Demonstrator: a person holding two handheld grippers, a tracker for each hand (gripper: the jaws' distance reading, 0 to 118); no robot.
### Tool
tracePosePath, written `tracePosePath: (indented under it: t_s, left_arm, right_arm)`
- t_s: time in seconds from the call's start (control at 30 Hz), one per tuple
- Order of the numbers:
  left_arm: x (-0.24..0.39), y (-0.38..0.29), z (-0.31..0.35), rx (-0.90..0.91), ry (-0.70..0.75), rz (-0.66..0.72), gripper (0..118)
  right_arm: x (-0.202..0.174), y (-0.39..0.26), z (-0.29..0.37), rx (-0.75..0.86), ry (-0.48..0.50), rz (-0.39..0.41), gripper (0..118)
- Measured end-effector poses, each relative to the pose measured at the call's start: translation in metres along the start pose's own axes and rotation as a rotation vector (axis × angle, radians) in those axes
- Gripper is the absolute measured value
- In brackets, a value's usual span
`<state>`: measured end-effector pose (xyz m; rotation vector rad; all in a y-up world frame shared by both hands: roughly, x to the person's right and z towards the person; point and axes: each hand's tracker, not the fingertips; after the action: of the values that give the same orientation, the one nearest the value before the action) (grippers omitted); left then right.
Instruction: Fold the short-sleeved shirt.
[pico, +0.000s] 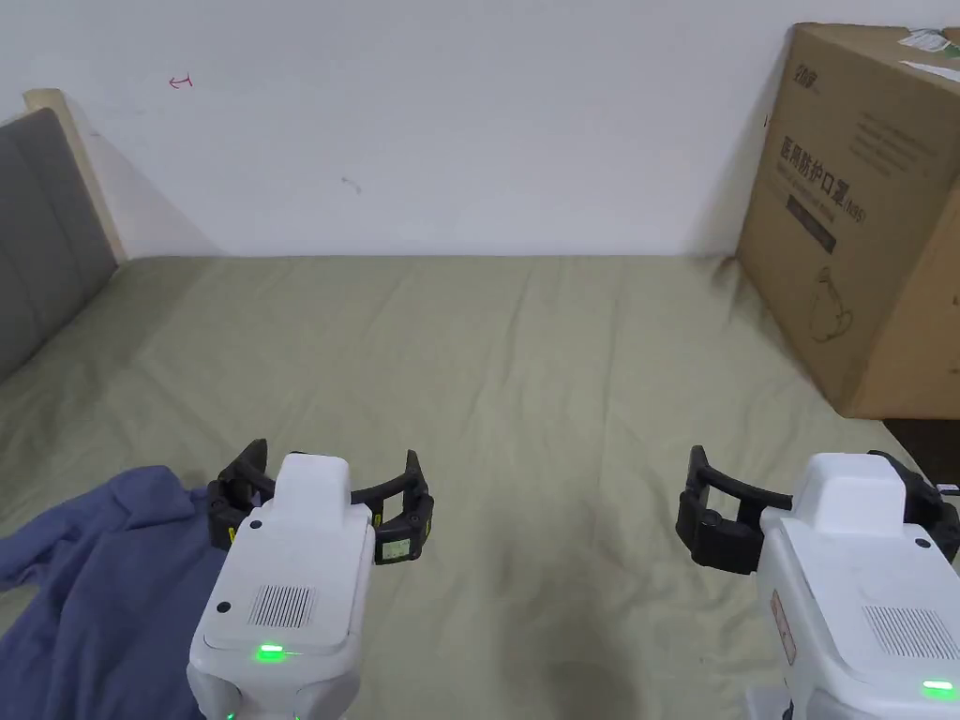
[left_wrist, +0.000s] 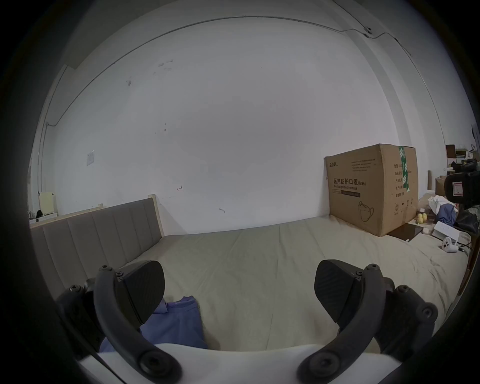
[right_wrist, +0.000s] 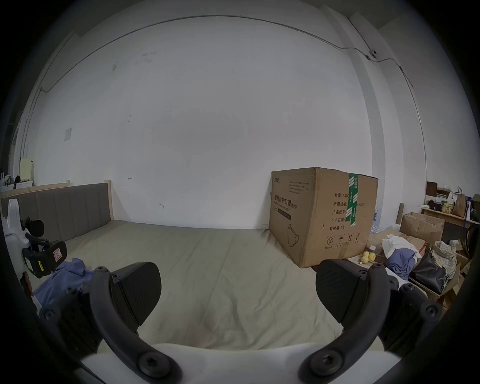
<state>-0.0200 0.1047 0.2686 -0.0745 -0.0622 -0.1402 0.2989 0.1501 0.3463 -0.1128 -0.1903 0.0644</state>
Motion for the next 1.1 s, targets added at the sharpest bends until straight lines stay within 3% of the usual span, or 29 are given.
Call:
tracePosePath:
  t_s: [1.03,1.1]
  left_arm:
    - [0.0011,0.0074,0.0036,0.003,-0.002,0.001,116]
    - [0.0011,0.0075,0.0045,0.007,-0.001,0.005,107]
  right_arm:
    - [-0.0020,0.0044,0.0008,-0.018,0.007,0.023,116]
    - [-0.0020,0.0043,0.0007,-0.017,0.008,0.023,113]
